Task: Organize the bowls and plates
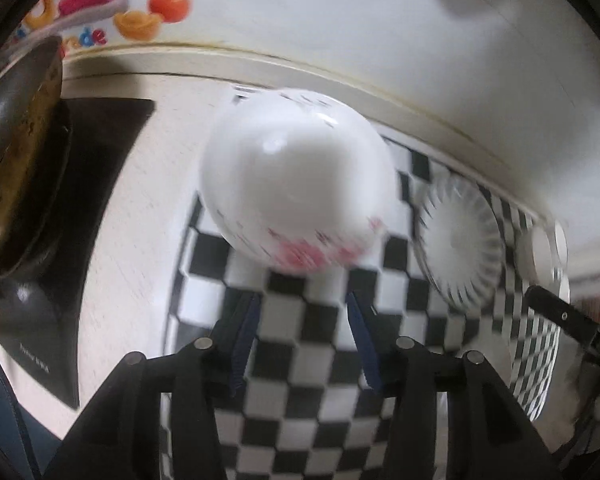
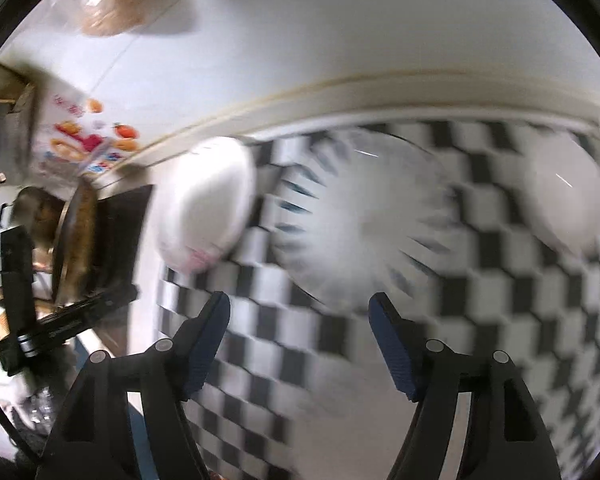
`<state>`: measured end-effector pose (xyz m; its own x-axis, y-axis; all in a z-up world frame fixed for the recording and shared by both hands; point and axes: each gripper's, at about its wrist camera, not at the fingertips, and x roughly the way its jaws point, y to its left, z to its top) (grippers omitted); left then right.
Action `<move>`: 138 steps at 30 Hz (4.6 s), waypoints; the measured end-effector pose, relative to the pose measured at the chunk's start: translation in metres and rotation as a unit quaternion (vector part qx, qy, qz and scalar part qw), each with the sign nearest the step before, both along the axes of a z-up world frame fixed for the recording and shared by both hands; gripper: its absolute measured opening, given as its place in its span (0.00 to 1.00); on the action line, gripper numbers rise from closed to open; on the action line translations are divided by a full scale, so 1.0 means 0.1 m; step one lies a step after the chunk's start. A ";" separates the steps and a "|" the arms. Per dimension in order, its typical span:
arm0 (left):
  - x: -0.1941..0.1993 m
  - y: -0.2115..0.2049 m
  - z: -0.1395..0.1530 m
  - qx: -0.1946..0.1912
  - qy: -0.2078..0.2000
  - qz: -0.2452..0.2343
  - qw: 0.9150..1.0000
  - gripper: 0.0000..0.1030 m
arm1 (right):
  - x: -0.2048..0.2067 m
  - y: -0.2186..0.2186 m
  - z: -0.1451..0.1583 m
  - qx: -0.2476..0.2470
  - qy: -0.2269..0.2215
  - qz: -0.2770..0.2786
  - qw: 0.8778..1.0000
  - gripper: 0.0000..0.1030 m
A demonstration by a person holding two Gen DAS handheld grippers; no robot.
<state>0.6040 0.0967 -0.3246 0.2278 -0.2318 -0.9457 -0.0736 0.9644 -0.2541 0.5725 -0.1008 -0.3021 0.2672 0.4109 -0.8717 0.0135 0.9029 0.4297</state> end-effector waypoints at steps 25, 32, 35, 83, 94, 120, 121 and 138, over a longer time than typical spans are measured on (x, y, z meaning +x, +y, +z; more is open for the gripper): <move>1.23 0.60 -0.98 -0.003 0.076 0.012 0.997 0.34 | 2.01 1.34 -1.32 -0.077 0.132 0.137 0.979 0.32; 1.19 0.58 -0.98 -0.004 0.081 0.028 0.996 0.31 | 1.97 1.35 -1.36 -0.079 0.140 0.135 0.978 0.24; 1.12 0.57 -0.93 -0.001 0.078 0.028 0.997 0.31 | 1.95 1.38 -1.34 -0.074 0.139 0.135 0.978 0.24; -0.72 -1.69 -0.20 -0.007 0.059 -0.138 0.989 0.31 | -0.77 -1.15 -0.44 -0.040 0.123 0.009 0.992 0.22; -1.05 -2.07 -0.56 0.025 0.107 -0.171 0.979 0.31 | -1.29 -1.46 -0.78 -0.047 0.159 0.004 0.986 0.22; -1.16 -2.51 -0.92 0.089 0.128 -0.175 0.972 0.31 | -1.26 -1.38 -0.88 -0.098 0.173 -0.016 0.980 0.21; -1.17 -2.53 -0.92 0.091 0.128 -0.176 0.972 0.31 | -1.25 -1.40 -0.87 -0.092 0.178 -0.027 0.979 0.22; -1.16 -2.25 -0.78 0.092 0.131 -0.167 0.973 0.31 | -1.33 -1.32 -0.82 -0.127 0.185 -0.029 0.974 0.21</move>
